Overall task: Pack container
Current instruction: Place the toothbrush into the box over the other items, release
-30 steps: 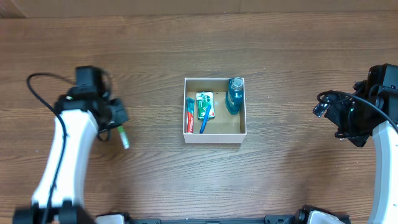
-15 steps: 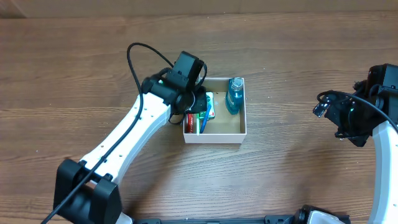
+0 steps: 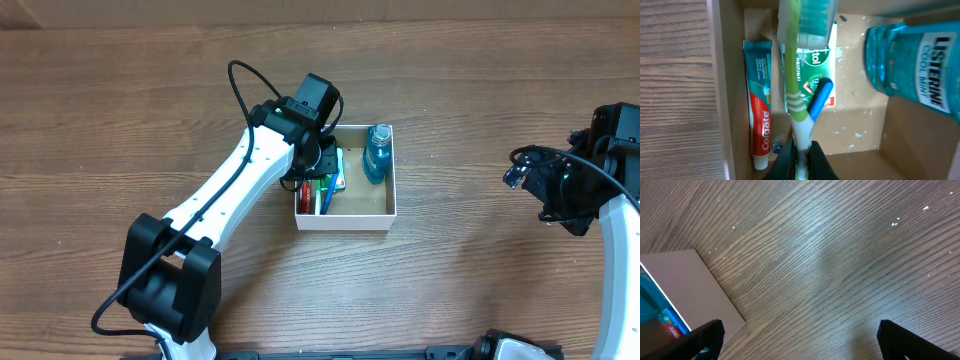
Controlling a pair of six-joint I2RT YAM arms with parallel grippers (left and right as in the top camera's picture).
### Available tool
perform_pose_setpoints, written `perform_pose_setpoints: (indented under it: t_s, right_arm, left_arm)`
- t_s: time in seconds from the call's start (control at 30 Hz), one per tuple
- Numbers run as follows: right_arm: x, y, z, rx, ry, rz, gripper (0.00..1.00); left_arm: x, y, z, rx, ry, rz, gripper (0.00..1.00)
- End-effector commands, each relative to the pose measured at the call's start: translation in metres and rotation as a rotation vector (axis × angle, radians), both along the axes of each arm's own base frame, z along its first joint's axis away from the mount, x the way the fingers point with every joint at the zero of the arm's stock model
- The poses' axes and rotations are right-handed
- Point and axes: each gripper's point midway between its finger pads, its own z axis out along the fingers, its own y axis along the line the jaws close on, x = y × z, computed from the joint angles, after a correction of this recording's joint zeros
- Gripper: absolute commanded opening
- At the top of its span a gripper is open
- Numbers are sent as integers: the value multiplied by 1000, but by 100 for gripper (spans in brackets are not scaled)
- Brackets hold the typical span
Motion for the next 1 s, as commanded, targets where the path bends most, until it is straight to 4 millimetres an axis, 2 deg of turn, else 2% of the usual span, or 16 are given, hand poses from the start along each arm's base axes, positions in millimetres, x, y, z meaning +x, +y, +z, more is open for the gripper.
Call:
perform_pose_setpoints:
  t_s: [0.0, 0.13, 0.17, 0.2, 0.3, 0.43, 0.7, 0.73, 0.83, 0.9, 0.93, 0.97]
  right_arm:
    - [-1, 0, 5, -7, -22, 5, 100]
    - [-1, 0, 5, -7, -22, 5, 100]
    - [-1, 0, 5, -7, -22, 5, 100]
    - [-1, 0, 5, -7, -22, 5, 100]
    - [-1, 0, 5, -6, -19, 5, 100]
    - [-1, 0, 5, -6, -19, 5, 100]
    - [-1, 0, 5, -7, -20, 5, 100]
    - [-1, 0, 5, -7, -21, 5, 100]
    - [1, -1, 6, -10, -30, 5, 100]
    - [7, 2, 8, -23, -59, 73, 100]
    - [14, 8, 11, -43, -87, 137, 100]
    - [23, 17, 16, -68, -118, 200, 100]
  left_arm:
    - [6, 3, -4, 28, -2, 6, 7]
    - [6, 4, -4, 34, -6, 6, 25]
    - [7, 6, -4, 43, -11, 4, 43]
    - [9, 8, -4, 43, -10, 11, 56]
    - [13, 20, -4, 45, -3, 41, 65]
    - [13, 22, -2, 23, 16, 33, 59]
    - [13, 16, 2, 2, 8, 11, 57]
    - [17, 12, 10, -4, -16, -16, 57]
    - [25, 6, 52, 6, -110, -68, 58]
    - [28, 22, 103, 60, -214, -42, 62]
    - [28, 37, 123, 87, -264, -10, 64]
    - [28, 63, 141, 139, -311, 47, 65]
